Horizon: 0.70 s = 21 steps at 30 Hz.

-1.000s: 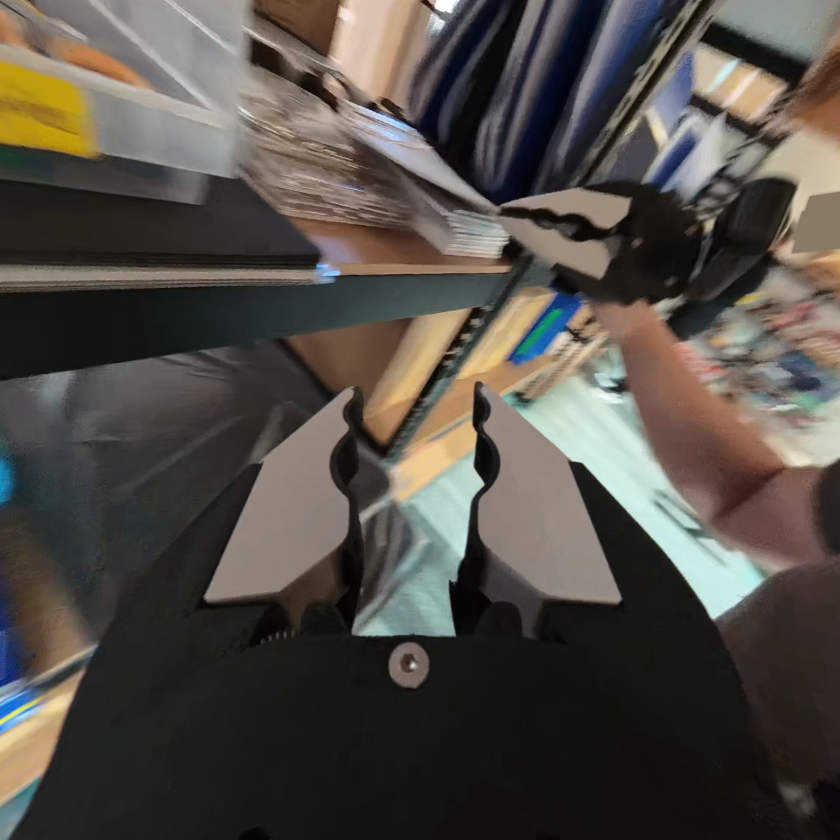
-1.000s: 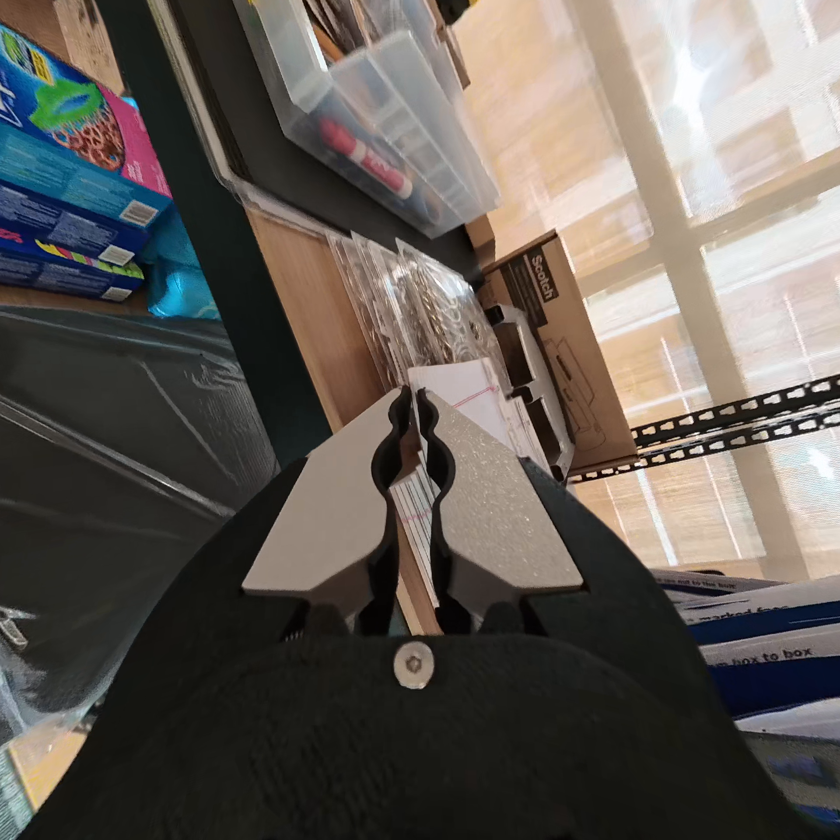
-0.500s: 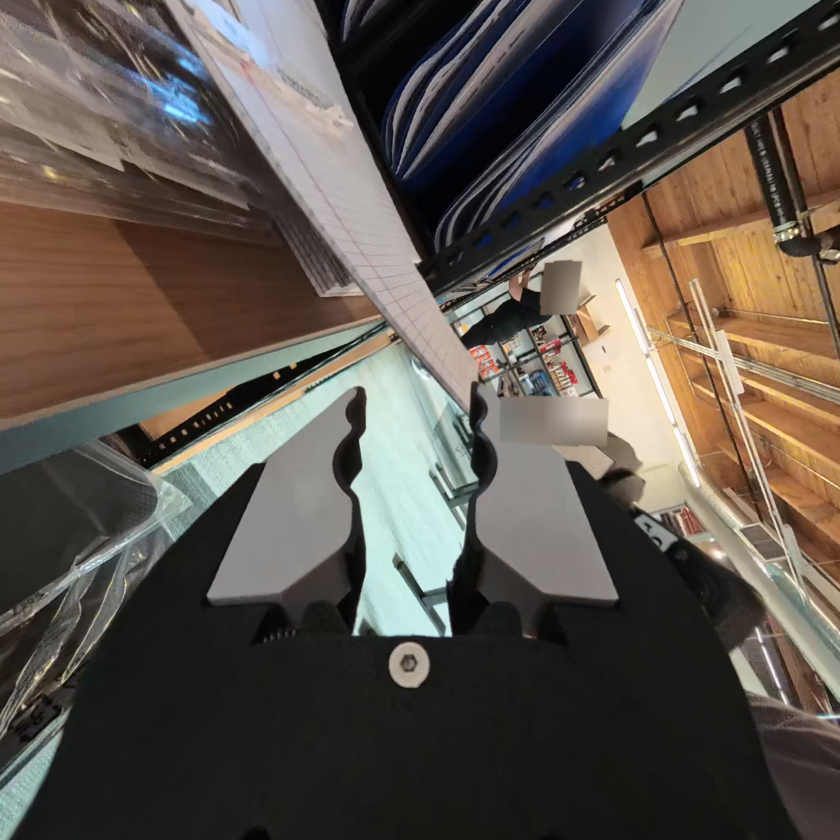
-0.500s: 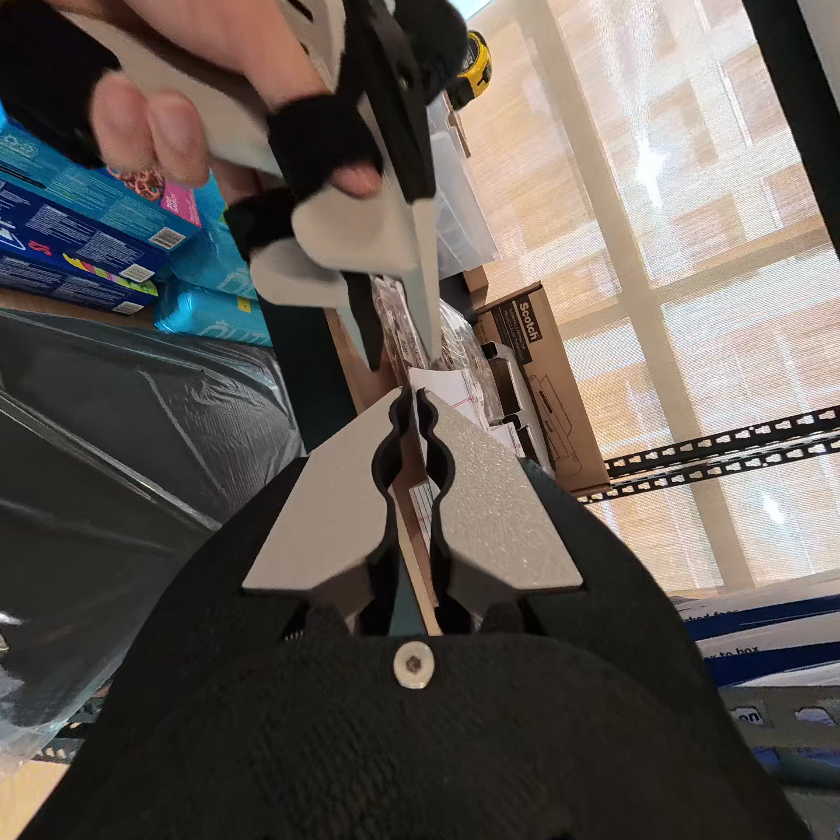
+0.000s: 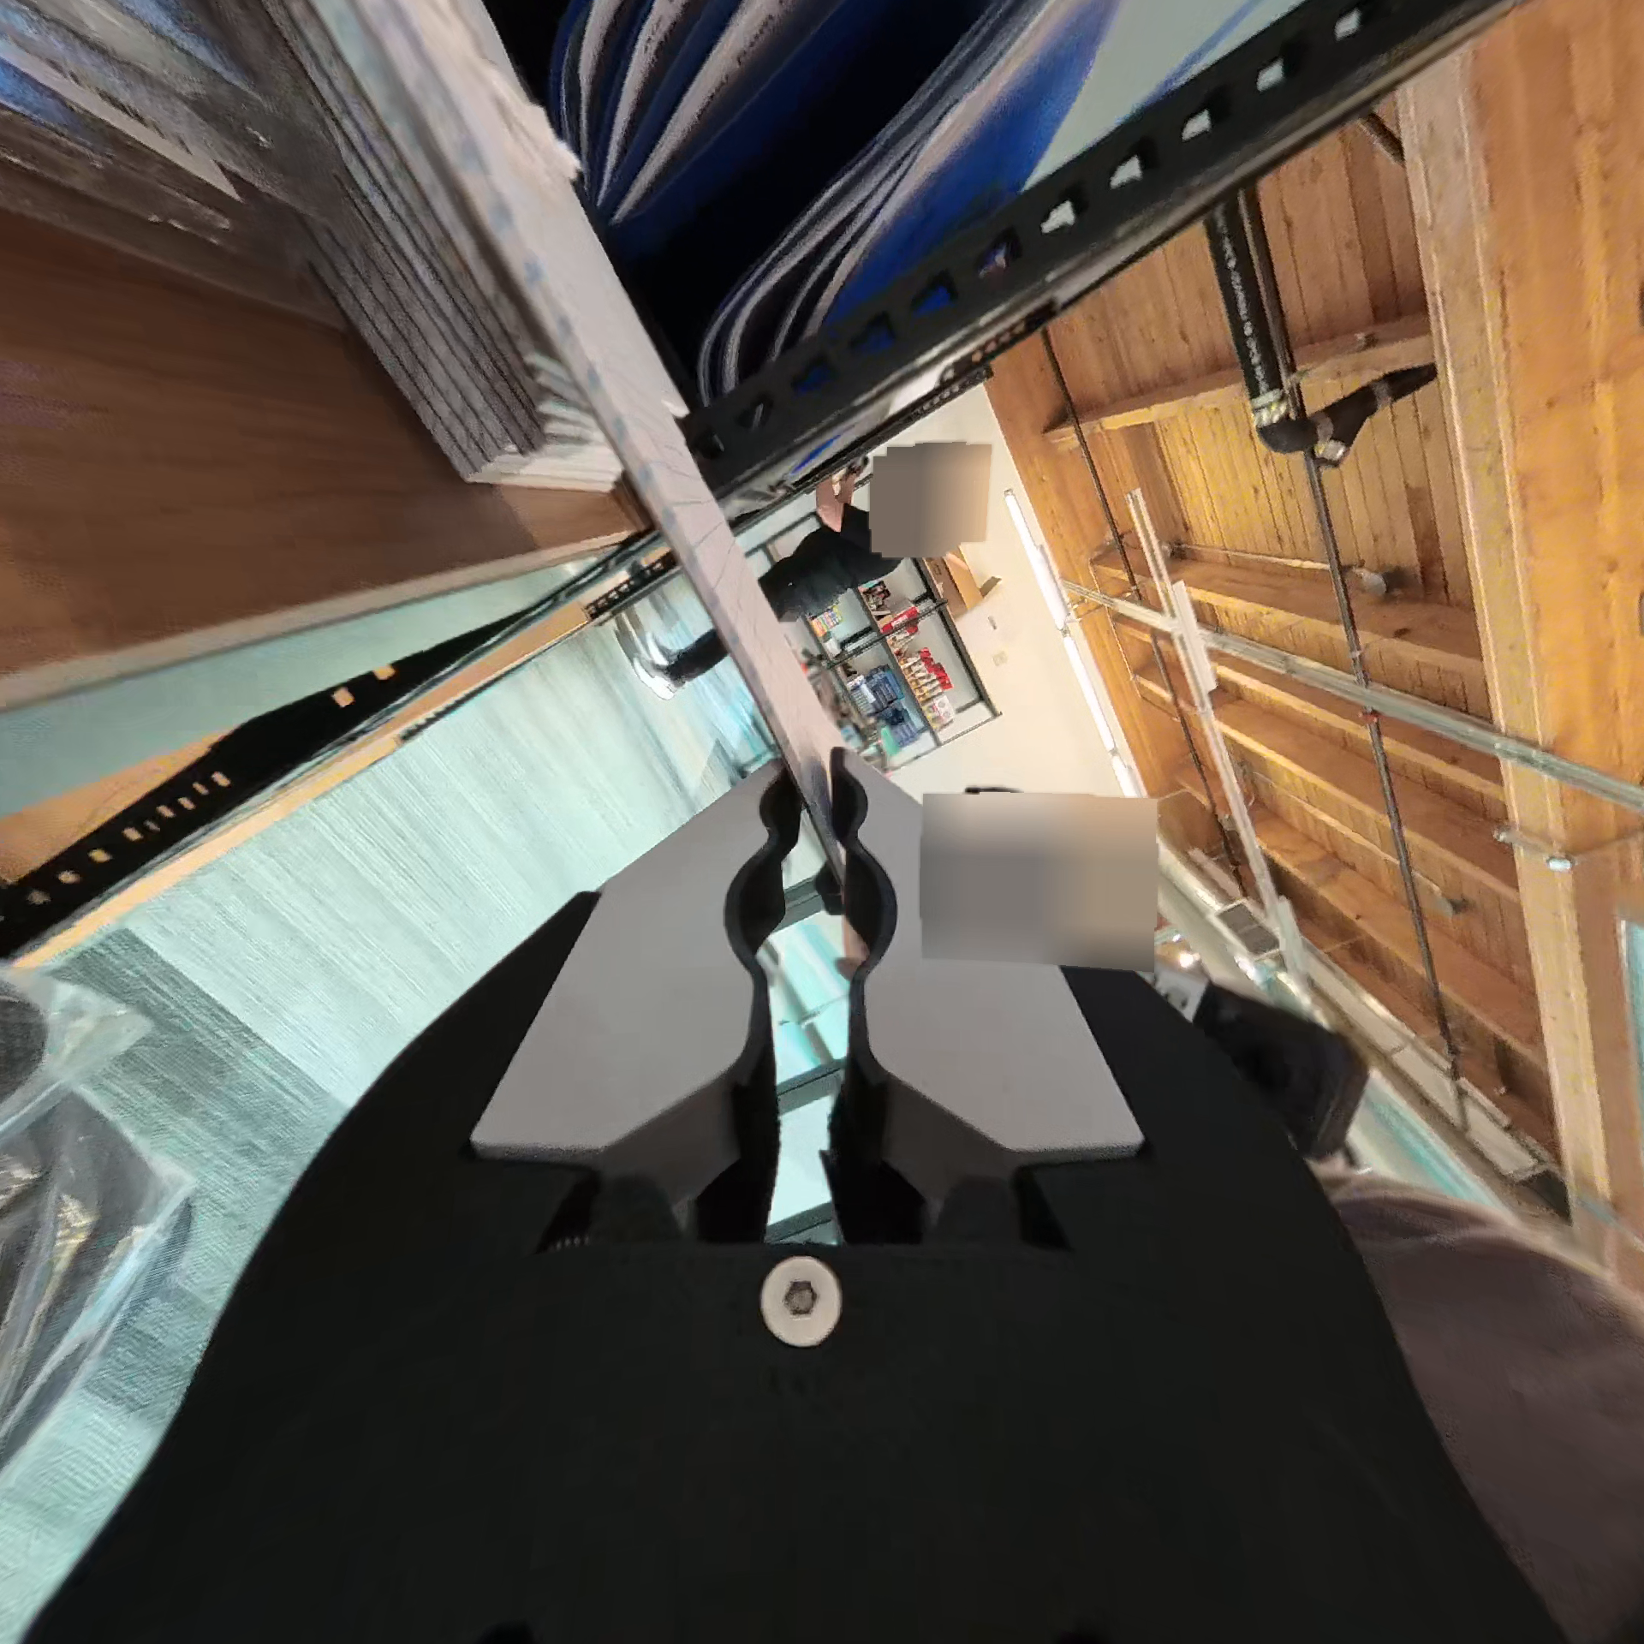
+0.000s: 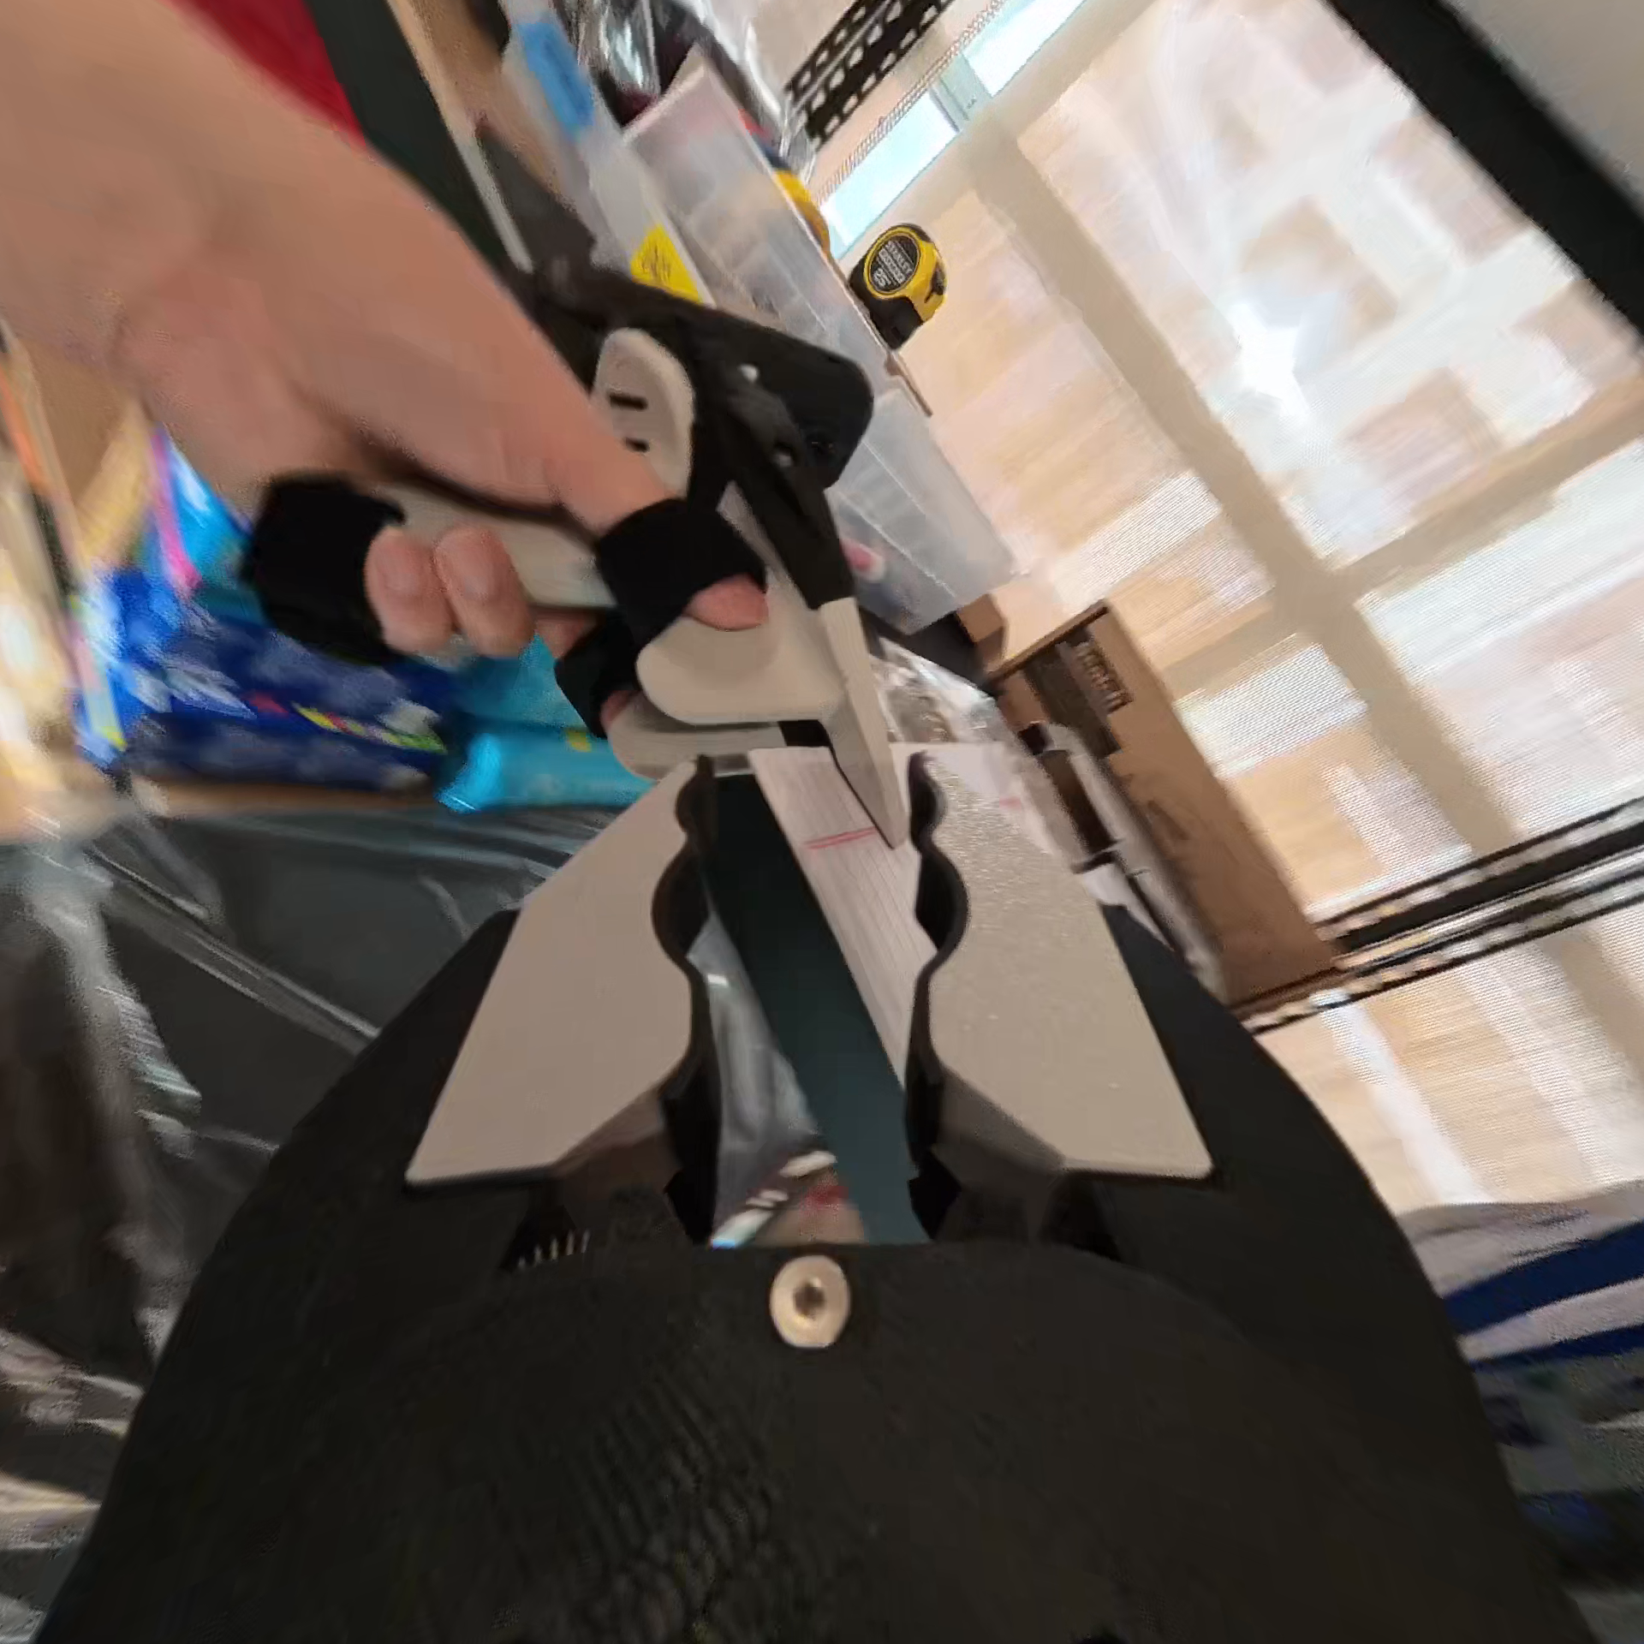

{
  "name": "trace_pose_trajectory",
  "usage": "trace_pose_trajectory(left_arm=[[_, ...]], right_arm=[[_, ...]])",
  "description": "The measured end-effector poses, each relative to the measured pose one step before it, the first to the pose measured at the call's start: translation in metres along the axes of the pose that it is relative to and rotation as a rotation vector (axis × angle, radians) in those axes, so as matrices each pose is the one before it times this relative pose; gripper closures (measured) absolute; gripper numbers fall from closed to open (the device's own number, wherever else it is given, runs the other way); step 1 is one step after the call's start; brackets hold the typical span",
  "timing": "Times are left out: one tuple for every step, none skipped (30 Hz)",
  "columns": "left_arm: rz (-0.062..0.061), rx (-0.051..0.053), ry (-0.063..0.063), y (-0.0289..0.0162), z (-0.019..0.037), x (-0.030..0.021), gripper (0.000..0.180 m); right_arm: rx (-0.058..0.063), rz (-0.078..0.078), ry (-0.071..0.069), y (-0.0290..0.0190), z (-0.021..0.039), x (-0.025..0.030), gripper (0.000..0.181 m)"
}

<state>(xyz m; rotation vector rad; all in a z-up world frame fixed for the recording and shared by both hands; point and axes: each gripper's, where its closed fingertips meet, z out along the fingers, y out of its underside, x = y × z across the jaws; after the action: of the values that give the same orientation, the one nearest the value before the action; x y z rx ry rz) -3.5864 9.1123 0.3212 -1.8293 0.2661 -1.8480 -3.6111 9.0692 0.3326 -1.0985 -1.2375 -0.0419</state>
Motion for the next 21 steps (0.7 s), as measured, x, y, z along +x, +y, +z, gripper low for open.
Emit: trace_pose_trajectory(left_arm=[[0.0304,-0.0071,-0.0058,0.00425,-0.00481,0.00004,0.177],[0.0373,-0.0043,-0.0065,0.00428,-0.00601,0.00049,0.178],[0.0353,-0.0007,-0.0128,0.00411,-0.00621,0.00009,0.178],[0.0367,0.0035,-0.0042,0.00372,-0.00609,0.00199,0.178],[0.0424,0.0068,0.0110,0.00338,-0.00604,0.00472,0.178],[0.0412,0.0064,0.0064,0.00287,-0.00579,0.00368,0.178],[0.0356,0.0063,0.0022,0.00257,-0.00535,0.00252,0.178],[0.0322,0.0120,0.0121,0.00162,-0.00541,0.00366,0.178],[0.0279,0.0172,0.0253,0.00023,-0.00562,0.00544,0.178],[0.0241,0.0169,0.0341,-0.00029,-0.00591,0.00685,0.178],[0.0253,0.0100,0.0217,0.00044,-0.00595,0.00551,0.179],[0.0282,0.0008,0.0008,0.00156,-0.00569,0.00271,0.179],[0.0301,-0.0048,0.0003,0.00234,-0.00562,0.00293,0.179],[0.0315,-0.0078,0.0136,0.00287,-0.00529,0.00521,0.180],[0.0286,-0.0107,0.0141,0.00373,-0.00526,0.00586,0.179],[0.0226,-0.0125,0.0043,0.00444,-0.00489,0.00475,0.179],[0.0212,-0.0121,-0.0047,0.00502,-0.00466,0.00364,0.179],[0.0203,-0.0087,-0.0057,0.00491,-0.00450,0.00360,0.179],[0.0159,-0.0044,-0.0048,0.00433,-0.00407,0.00361,0.179],[0.0109,0.0010,-0.0054,0.00359,-0.00397,0.00327,0.179],[0.0062,0.0043,-0.0044,0.00297,-0.00355,0.00260,0.178]], right_arm=[[0.0281,0.1069,-0.0250,-0.00495,-0.00488,-0.00113,0.136],[0.0487,0.1052,-0.0151,-0.00702,-0.00671,0.00079,0.133],[0.0504,0.1072,-0.0221,-0.00710,-0.00739,0.00057,0.130],[0.0372,0.1176,-0.0049,-0.00467,-0.00694,0.00448,0.127],[0.0220,0.1225,0.0268,-0.00128,-0.00627,0.01092,0.124],[0.0121,0.1265,0.0525,0.00193,-0.00513,0.01682,0.120],[0.0074,0.1344,0.0532,0.00428,-0.00343,0.01865,0.109],[-0.0024,0.1429,0.0217,0.00617,-0.00052,0.01559,0.102],[-0.0103,0.1484,-0.0079,0.00707,0.00159,0.01123,0.102],[-0.0209,0.1287,-0.0489,0.00694,0.00298,0.00393,0.104],[-0.0148,0.1111,-0.0645,0.00533,0.00340,-0.00045,0.107],[-0.0093,0.0858,-0.0724,0.00438,0.00354,-0.00458,0.110],[-0.0031,0.0539,-0.0734,0.00374,0.00406,-0.00755,0.112],[-0.0115,0.0324,-0.0560,0.00522,0.00536,-0.00675,0.118],[-0.0361,0.0177,-0.0353,0.00856,0.00641,-0.00451,0.122],[-0.0412,0.0092,-0.0208,0.00939,0.00671,-0.00262,0.122],[-0.0329,0.0112,-0.0224,0.00822,0.00638,-0.00267,0.123],[-0.0288,0.0131,-0.0401,0.00728,0.00540,-0.00522,0.129],[-0.0263,0.0136,-0.0607,0.00677,0.00427,-0.00796,0.144],[-0.0176,0.0215,-0.0639,0.00551,0.00331,-0.00765,0.161],[-0.0085,0.0288,-0.0614,0.00465,0.00269,-0.00606,0.178]])
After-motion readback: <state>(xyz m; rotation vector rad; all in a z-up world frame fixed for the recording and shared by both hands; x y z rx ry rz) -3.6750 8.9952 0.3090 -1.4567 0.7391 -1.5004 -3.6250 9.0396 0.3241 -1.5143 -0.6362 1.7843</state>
